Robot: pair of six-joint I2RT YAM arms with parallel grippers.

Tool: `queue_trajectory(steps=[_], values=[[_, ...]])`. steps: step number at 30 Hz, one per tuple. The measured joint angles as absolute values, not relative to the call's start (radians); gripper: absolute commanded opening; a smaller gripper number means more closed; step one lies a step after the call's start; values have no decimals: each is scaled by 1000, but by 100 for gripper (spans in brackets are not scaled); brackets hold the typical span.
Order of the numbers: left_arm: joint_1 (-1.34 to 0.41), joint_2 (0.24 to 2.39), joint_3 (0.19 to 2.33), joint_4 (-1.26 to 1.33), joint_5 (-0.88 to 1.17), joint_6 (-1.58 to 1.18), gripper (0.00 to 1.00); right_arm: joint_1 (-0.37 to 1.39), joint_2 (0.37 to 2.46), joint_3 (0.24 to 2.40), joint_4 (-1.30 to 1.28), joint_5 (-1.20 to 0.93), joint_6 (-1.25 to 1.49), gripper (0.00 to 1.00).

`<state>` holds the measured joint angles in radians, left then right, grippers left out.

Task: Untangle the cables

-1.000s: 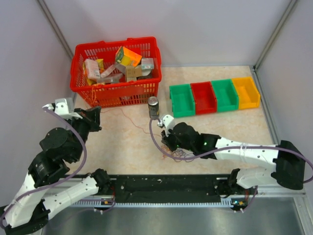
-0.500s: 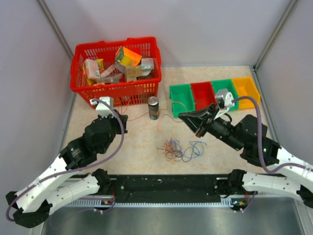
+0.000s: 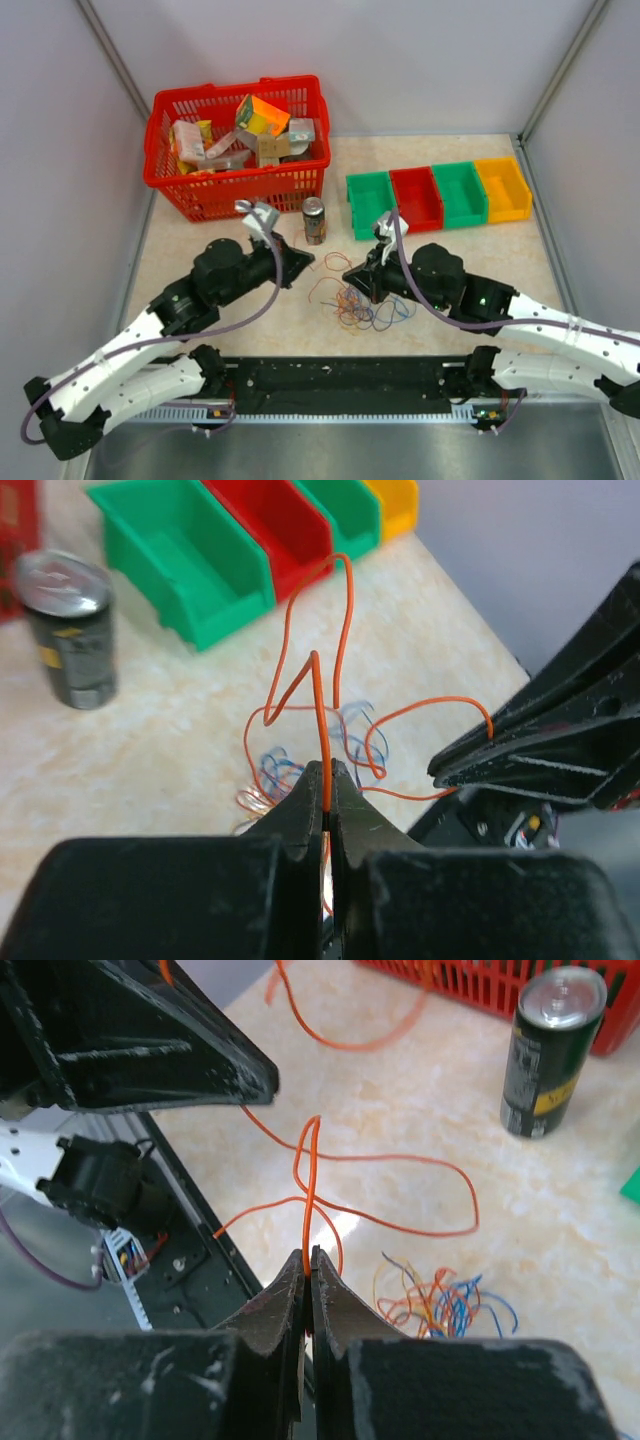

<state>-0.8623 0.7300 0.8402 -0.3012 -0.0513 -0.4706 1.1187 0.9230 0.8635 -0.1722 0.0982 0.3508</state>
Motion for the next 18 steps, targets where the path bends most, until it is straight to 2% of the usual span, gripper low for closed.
queue_trajectory(steps=[9,18], values=[[-862,994,769,-144,358,-476,0,1089,828,744,-210,-2,395,0],[-862,982,768,-61,532,-463,0,1089,757,706,-263,-15,389,0]])
